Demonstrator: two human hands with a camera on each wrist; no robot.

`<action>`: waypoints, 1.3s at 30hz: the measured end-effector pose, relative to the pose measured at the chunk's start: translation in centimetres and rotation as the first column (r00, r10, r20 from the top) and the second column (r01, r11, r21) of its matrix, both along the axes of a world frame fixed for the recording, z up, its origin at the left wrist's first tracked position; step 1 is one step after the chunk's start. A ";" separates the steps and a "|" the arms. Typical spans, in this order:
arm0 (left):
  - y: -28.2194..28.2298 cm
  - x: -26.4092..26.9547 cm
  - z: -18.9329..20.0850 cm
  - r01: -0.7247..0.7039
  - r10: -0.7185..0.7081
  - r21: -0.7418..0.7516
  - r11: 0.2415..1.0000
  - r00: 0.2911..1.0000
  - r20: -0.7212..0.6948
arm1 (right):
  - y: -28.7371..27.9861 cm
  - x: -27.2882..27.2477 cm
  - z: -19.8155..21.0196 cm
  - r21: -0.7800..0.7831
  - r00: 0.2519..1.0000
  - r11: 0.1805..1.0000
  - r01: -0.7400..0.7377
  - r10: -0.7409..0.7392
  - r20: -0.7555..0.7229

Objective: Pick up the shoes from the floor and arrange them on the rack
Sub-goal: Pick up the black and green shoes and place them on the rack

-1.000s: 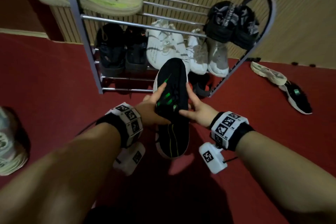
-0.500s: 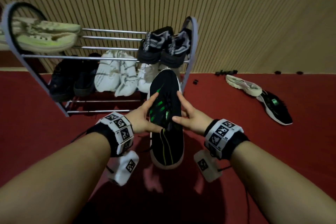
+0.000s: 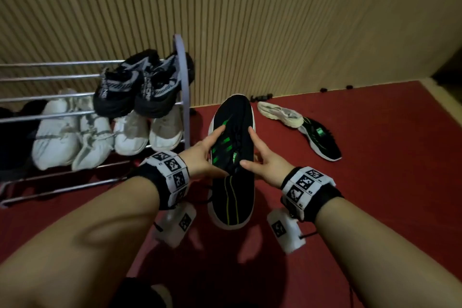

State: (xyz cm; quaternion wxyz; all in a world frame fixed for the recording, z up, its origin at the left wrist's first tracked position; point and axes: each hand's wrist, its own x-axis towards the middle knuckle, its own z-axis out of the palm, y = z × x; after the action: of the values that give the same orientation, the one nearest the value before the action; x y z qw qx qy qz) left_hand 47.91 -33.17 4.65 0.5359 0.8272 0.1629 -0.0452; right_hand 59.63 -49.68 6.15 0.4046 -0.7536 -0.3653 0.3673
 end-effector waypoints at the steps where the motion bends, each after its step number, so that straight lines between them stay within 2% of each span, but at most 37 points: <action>1: 0.2 1.1 -0.2 0.025 -0.025 -0.012 1.000 1.000 0.000 | -0.1 0.7 -0.1 -0.012 1.000 1.000 0.021 -0.021 0.022; 4: 0.7 4.1 -0.7 0.091 -0.092 -0.041 0.995 0.996 -0.008 | -0.2 2.9 -0.3 -0.056 0.994 0.994 0.095 -0.092 0.053; 9: 1.8 8.1 -2.0 0.098 -0.097 -0.227 0.969 0.995 0.015 | 0.5 5.8 -0.8 -0.098 0.976 0.978 0.184 -0.170 0.137; 13: 1.7 9.7 -3.2 0.093 -0.070 -0.345 0.934 0.994 0.078 | 0.8 6.8 -0.7 -0.152 0.969 0.963 0.224 -0.203 0.143; 17: 1.5 11.1 -5.3 0.154 -0.099 -0.430 0.889 0.984 0.149 | 0.5 7.8 -1.5 -0.199 0.961 0.944 0.262 -0.235 0.149; 22: 0.8 13.0 -10.4 0.129 -0.066 -0.445 0.886 0.986 0.152 | -0.6 9.4 -4.5 -0.241 0.947 0.917 0.317 -0.291 0.139; 28: -0.3 14.9 -13.9 -0.023 0.069 -0.409 0.912 0.993 0.099 | -1.6 13.3 -8.4 -0.272 0.926 0.886 0.376 -0.351 0.137; 33: -1.7 16.4 -14.1 -0.054 0.084 -0.225 0.973 0.988 0.128 | -2.2 17.8 -12.1 -0.258 0.940 0.905 0.340 -0.317 0.125; 39: -4.0 20.1 -15.0 -0.181 0.229 -0.314 0.932 0.965 0.125 | -4.7 24.3 -16.5 -0.275 0.930 0.889 0.367 -0.349 0.113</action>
State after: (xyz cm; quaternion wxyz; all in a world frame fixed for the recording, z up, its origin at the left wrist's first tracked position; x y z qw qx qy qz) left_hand 68.00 -37.16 -10.35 0.6683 0.7155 0.1962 0.0534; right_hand 83.93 -54.34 -10.31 0.3387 -0.8700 -0.1738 0.3134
